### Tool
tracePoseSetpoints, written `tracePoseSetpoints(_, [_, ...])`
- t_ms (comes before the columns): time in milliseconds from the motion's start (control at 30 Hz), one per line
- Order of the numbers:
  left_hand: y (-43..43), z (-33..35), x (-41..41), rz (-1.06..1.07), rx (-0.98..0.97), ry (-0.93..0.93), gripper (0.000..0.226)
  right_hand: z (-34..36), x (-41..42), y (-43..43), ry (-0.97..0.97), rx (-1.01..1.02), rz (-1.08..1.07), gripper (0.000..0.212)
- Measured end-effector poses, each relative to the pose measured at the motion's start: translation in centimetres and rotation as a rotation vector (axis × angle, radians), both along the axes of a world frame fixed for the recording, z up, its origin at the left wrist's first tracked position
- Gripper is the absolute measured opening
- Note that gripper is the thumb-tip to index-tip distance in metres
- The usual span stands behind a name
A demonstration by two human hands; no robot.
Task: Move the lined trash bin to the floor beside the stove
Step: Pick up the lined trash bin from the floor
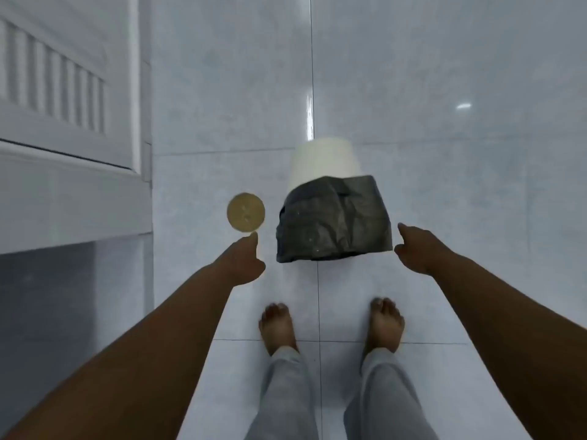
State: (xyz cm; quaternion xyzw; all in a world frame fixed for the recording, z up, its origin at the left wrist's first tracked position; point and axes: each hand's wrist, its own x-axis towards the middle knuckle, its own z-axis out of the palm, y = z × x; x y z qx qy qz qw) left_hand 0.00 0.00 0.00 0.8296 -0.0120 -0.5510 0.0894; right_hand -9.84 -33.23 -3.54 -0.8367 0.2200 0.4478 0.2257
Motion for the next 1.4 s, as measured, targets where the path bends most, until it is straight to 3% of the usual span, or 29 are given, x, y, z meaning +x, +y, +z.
tracePoseSetpoints(133, [-0.9,-5.4,-1.9,0.016,0.013,0.084,0.079,-4.7,-1.5,1.3,-0.074,0.015,0.015,0.036])
tracePoseSetpoints(233, [-2.4,-7.6,-3.4,0.120,-0.063,0.082,0.056,-7.0,-2.7,1.8,-0.183,-0.013,-0.035,0.032])
tracePoseSetpoints(433, [-2.9,-5.7,-4.0,0.255,-0.124,-0.165,0.041,-4.5,-2.9,1.5,-0.402,-0.117,-0.122,0.018])
tracePoseSetpoints(600, [-3.5,-1.6,-0.8,0.364,-0.077,-0.482,0.047,0.8,1.1,1.3,-0.593,-0.210,-0.149,0.038])
tracePoseSetpoints(733, [-4.7,0.7,2.4,0.402,-0.176,-0.539,0.030,3.2,5.5,0.2,-0.608,-0.252,-0.162,0.030])
tracePoseSetpoints(833, [-5.2,0.7,4.0,0.386,-0.192,-0.596,0.031,3.1,7.8,-0.4,-0.549,-0.269,-0.197,0.026])
tracePoseSetpoints(933, [-5.5,0.3,5.3,0.382,-0.186,-0.555,0.032,2.4,8.9,-1.3,-0.517,-0.219,-0.267,0.024])
tracePoseSetpoints(1167, [-5.2,-1.7,6.1,0.588,-0.304,-0.404,0.038,1.3,9.0,-2.5,-0.527,-0.081,-0.348,0.035])
tracePoseSetpoints(1300, [-4.7,-2.5,5.3,0.670,-0.382,-0.150,0.059,0.6,6.8,-2.6,-0.417,0.102,-0.477,0.065])
tracePoseSetpoints(1400, [-5.3,-2.6,4.6,0.727,-0.447,-0.052,0.061,0.2,5.2,-2.0,-0.298,0.313,-0.499,0.064])
